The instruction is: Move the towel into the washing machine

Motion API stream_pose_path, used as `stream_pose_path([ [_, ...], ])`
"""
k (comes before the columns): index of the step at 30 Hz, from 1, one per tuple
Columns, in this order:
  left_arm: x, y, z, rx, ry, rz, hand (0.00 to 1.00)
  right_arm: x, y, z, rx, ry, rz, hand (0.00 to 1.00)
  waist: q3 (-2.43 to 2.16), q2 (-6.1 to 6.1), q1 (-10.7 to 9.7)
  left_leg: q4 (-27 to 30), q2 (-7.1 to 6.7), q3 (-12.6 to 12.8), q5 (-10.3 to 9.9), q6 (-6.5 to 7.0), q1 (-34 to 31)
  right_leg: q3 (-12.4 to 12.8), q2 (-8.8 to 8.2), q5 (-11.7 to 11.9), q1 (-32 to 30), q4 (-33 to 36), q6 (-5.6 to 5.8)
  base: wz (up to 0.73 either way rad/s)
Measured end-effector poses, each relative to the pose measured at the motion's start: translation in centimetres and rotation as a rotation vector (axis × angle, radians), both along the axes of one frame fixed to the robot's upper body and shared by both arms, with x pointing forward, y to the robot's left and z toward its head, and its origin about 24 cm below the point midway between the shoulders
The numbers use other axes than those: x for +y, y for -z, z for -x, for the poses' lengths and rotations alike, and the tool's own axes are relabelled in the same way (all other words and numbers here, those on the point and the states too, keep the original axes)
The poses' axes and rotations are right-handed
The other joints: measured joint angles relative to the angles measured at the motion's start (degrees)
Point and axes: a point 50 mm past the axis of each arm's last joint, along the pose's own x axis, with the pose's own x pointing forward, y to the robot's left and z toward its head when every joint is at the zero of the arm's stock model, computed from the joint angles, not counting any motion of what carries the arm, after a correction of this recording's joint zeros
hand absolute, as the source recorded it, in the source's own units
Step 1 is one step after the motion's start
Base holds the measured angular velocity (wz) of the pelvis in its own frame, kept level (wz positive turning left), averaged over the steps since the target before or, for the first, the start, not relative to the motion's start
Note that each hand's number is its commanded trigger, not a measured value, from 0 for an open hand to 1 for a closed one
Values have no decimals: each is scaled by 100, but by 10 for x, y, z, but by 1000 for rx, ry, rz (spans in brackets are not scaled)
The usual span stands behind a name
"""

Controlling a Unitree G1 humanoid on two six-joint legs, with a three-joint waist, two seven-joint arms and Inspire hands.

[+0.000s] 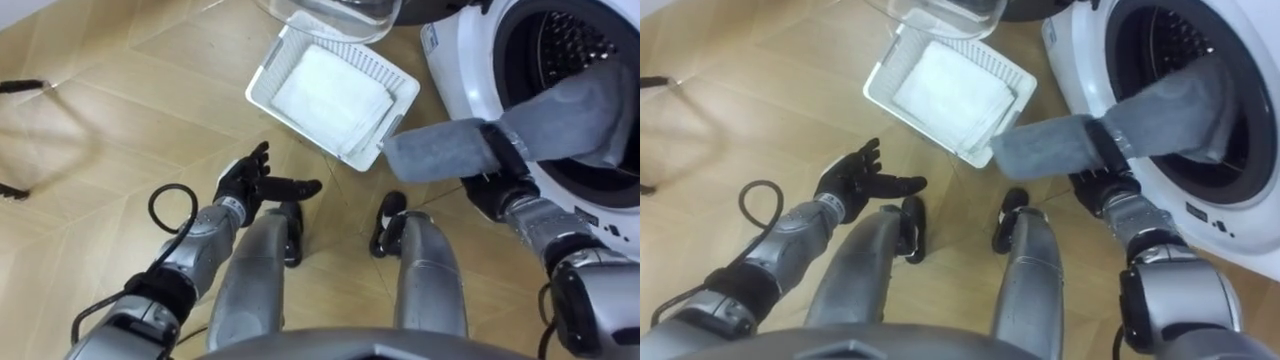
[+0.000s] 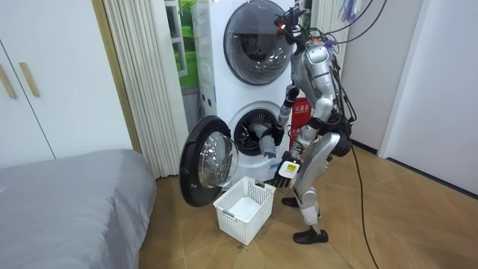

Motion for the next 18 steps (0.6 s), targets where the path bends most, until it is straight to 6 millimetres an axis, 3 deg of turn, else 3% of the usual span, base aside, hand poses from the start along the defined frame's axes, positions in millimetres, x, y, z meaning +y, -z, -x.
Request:
stream_pose_path([
  [4,6,-3,2,-16,-31,-32,0,-3,-15,-18,-27,110,-58,98,-7,-181,-137,8,-9,14,1,6,-33,9,-33,-25,-62,127,-23,4],
  [5,7,-2,4,-14,-37,-38,0,-7,-21,-23,-31,139,-66,36,-14,-242,-174,20,-6,13,4,13,-31,9,-33,-22,-63,144,-29,6],
  [6,7,-2,4,-13,-39,-41,0,-10,-24,-25,-33,157,-71,0,-16,-269,-187,33,-6,14,3,14,-31,14,-34,-23,-64,161,-29,0],
  [8,9,-3,8,-18,-50,-51,0,-27,-41,-34,-58,238,-78,0,-29,-361,-245,69,-2,16,2,15,-35,41,-21,-22,-72,191,-29,0],
  [11,12,-6,13,-45,-59,-58,0,-52,-65,-41,-114,339,-80,0,-35,-406,-297,94,16,19,-3,22,-44,46,-4,-17,-71,194,-31,-1],
  [18,14,-13,14,-101,-40,-138,0,-55,-73,-44,-31,463,-181,0,-29,-466,-455,126,-8,76,12,49,-157,-27,-121,-78,-168,299,-27,8],
])
